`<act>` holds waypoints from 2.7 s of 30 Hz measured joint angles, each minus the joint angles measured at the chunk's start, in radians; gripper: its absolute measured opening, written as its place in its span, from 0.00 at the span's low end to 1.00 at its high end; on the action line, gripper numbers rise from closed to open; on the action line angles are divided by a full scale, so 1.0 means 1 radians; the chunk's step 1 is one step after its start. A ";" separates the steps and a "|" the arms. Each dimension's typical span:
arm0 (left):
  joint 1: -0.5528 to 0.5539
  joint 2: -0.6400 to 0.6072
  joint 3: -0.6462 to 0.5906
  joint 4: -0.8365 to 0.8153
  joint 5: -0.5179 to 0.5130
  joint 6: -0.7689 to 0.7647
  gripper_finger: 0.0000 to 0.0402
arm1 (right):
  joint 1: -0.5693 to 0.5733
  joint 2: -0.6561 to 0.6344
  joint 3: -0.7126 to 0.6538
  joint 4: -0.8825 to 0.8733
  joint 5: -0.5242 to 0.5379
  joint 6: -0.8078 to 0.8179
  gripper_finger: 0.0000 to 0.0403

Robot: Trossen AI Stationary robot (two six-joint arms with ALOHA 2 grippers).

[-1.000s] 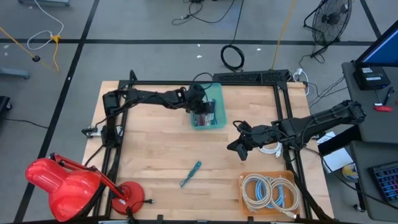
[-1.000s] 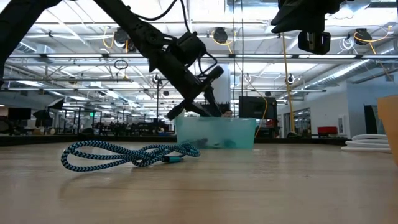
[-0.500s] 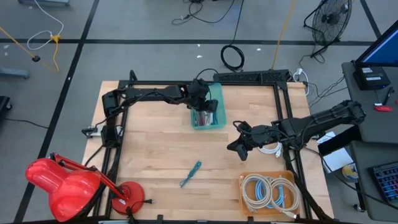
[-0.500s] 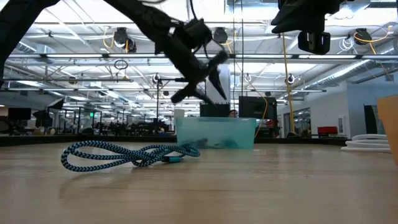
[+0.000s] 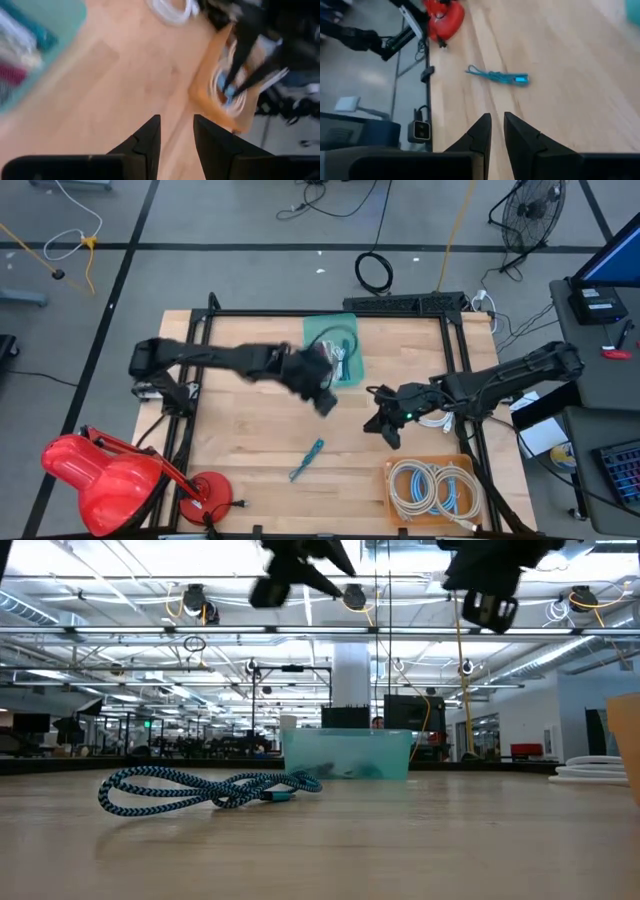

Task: Pick & Place USB Port
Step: Put the blue charger cable into the blue bin

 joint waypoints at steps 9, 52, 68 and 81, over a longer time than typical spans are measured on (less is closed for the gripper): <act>-0.309 -0.061 -0.001 -0.186 -0.325 -0.246 0.29 | -0.036 0.256 0.068 0.190 -0.206 -0.102 0.17; -0.736 -0.058 -0.006 -0.340 -0.773 -0.973 0.29 | -0.019 0.934 0.496 0.080 -0.058 -0.800 0.48; -0.719 -0.058 -0.006 -0.384 -0.768 -0.913 0.29 | -0.012 0.753 0.489 -0.036 -0.104 -0.514 0.03; -0.714 -0.062 -0.006 -0.603 -0.733 -0.899 0.29 | -0.057 0.458 0.492 -0.421 0.482 0.171 0.02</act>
